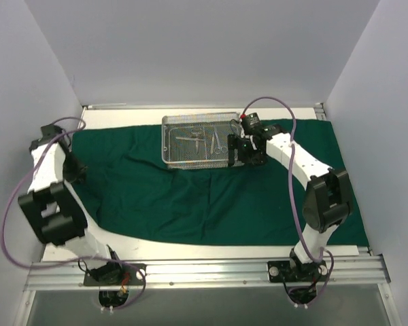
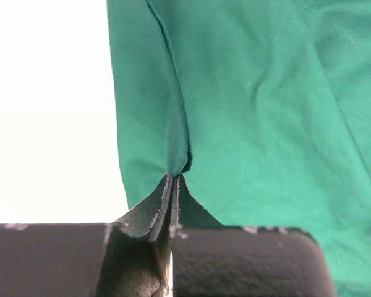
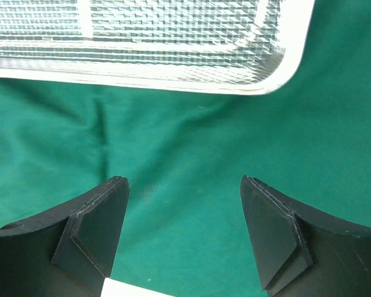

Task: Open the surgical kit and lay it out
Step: Smooth out the surgical kit at the center of the board.

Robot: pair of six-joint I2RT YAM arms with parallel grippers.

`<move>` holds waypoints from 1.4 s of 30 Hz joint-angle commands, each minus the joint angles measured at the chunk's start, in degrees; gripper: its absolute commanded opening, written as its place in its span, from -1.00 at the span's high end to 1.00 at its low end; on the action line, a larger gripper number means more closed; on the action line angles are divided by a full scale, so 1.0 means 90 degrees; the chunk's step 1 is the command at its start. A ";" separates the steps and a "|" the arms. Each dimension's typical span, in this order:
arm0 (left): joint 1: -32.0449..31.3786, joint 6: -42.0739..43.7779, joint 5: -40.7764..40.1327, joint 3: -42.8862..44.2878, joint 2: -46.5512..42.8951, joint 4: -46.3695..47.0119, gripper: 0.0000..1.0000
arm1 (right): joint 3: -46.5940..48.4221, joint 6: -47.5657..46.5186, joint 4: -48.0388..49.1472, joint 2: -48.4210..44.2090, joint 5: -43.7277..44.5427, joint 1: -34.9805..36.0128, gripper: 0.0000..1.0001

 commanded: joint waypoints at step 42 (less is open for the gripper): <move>-0.2025 -0.0615 -0.0964 0.3198 0.1693 -0.1362 -0.88 | 0.1852 -0.0565 -0.1163 0.1061 0.1025 -0.0817 -0.99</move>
